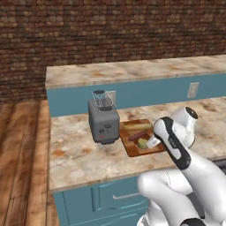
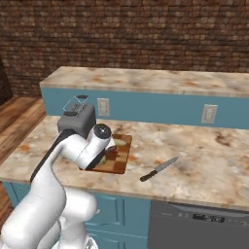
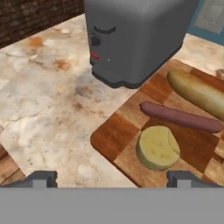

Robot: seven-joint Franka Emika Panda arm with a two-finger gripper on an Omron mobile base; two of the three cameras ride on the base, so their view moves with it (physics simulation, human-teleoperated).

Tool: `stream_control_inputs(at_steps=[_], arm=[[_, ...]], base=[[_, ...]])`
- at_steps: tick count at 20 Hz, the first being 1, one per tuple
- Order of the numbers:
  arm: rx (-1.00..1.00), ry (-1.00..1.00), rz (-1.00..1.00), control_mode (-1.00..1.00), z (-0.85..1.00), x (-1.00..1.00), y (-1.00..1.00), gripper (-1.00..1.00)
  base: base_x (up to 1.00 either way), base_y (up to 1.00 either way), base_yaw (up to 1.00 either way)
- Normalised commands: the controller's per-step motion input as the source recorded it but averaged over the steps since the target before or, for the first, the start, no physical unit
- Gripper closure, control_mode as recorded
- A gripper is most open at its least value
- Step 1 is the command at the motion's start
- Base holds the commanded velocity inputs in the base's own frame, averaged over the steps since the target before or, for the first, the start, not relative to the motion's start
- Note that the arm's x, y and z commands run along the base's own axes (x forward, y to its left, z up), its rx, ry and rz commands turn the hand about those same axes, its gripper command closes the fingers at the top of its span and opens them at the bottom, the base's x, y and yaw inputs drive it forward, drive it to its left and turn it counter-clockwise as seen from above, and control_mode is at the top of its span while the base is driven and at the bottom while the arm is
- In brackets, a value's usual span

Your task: Retrieve the sausage and cheese from the fridge and place them on the cutting board on the counter.

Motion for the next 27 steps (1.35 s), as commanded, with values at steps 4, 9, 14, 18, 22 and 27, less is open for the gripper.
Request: stream_control_inputs(at_steps=[4,9,14,18,22,27], arm=[[0.0,-0.07,-0.15,-1.0,0.19,-0.68,0.0,-1.0],[0.0,-0.02,-0.21,-1.0,0.12,-0.67,0.03,-1.0],[0.0,0.0,-0.16,-1.0,0.2,-0.59,0.08,-1.0],[0.0,-0.16,-0.12,-1.0,0.03,-0.78,0.04,-1.0],[-0.01,-0.41,-0.1,-1.0,-0.19,-0.88,0.02,-1.0],[-0.08,-0.38,-0.13,-1.0,-0.42,-0.8,0.03,-1.0]], base=[[0.0,0.0,0.0],[0.0,0.0,0.0],[0.0,0.0,0.0],[0.0,0.0,0.0],[0.0,0.0,0.0],[0.0,0.0,0.0]])
